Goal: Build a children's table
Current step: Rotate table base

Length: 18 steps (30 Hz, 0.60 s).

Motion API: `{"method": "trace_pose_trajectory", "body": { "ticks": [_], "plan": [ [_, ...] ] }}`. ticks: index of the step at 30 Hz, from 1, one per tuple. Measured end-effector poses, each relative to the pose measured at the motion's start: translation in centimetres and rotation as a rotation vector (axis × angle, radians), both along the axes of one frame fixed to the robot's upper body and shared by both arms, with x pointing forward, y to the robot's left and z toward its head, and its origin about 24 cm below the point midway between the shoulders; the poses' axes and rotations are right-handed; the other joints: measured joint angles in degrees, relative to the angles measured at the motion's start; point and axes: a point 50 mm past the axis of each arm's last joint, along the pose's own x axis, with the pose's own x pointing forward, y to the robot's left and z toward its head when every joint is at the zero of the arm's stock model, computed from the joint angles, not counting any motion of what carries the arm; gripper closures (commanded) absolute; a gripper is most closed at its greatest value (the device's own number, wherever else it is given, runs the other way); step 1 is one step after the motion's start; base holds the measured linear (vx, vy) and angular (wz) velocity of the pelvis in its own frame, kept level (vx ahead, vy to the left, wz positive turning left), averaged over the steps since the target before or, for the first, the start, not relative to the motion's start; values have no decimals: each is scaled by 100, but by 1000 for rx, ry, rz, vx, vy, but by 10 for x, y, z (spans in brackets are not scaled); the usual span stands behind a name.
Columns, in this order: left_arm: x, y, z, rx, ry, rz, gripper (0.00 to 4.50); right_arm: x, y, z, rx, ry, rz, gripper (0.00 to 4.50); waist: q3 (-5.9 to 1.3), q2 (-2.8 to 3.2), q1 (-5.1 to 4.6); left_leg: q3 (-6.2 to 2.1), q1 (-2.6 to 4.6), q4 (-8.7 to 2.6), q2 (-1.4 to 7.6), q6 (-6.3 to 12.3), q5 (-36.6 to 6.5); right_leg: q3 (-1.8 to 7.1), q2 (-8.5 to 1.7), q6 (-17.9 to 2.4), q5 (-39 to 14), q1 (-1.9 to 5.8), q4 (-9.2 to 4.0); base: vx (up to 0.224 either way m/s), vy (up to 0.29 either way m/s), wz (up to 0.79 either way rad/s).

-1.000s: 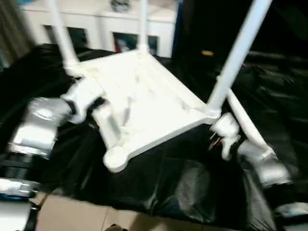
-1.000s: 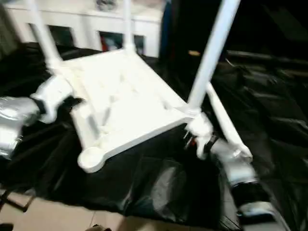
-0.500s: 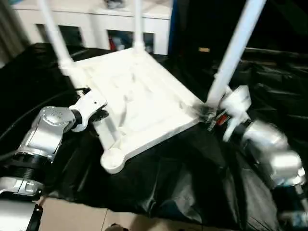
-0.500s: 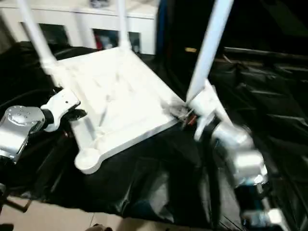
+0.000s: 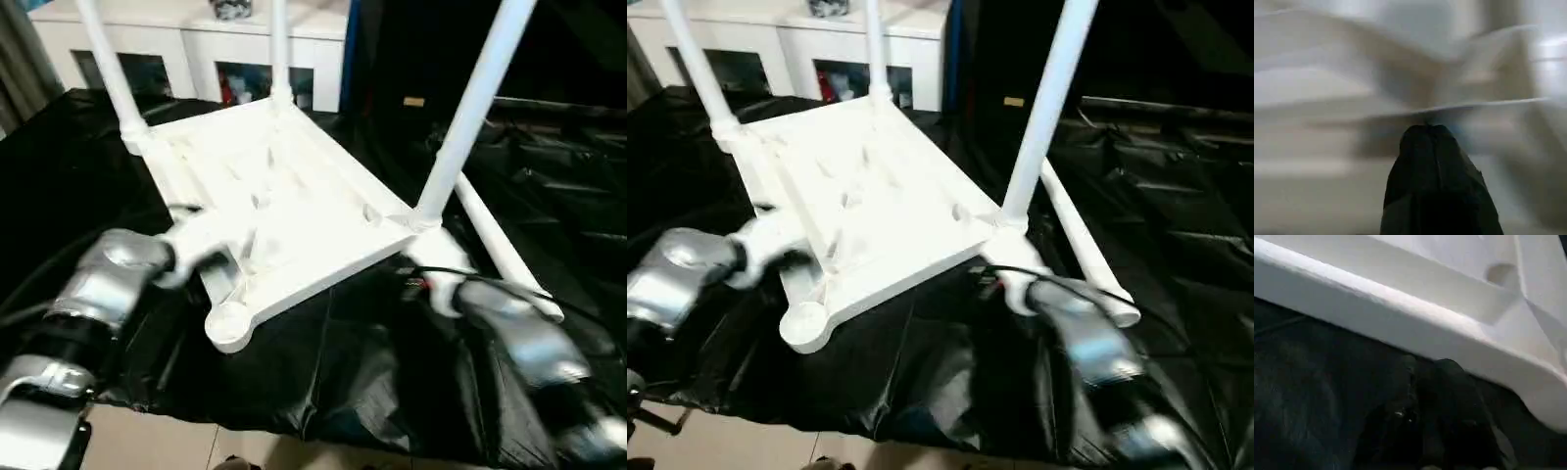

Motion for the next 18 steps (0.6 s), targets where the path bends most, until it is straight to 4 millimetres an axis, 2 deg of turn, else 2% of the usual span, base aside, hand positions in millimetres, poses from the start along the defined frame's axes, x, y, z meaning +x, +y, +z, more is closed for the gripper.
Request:
{"method": "trace_pose_trajectory", "body": {
  "ticks": [5, 7, 12, 18],
  "plan": [
    [-8, -11, 1, -26, 72, -108, 450, 9, 4, -1, -23, -21, -1, 447, -1, -2, 19, 1, 6, 3, 0, 0, 1, 0, -2, 0, 0, 8, 2, 0, 0, 0],
    [-10, -14, 3, -38, 88, -129, 450, 13, 5, -4, -14, -24, -31, 447, -1, -2, -21, 3, 6, 10, 0, -1, 1, 2, -3, -7, 4, 7, 5, 0, 0, 0],
    [-20, -40, -1, -126, 137, -215, 450, 21, 6, -7, -22, -29, -62, 447, -1, -2, -114, 6, 11, 13, 0, -1, 1, 2, -5, -8, 5, 3, 19, 0, 0, 0],
    [-25, -71, -3, -207, 164, -268, 450, 24, 17, -14, -10, -12, -50, 447, 0, -3, -164, 6, 5, 12, 4, -11, 7, 5, 1, -8, 3, -28, 44, 0, 0, 0]
  ]
}}
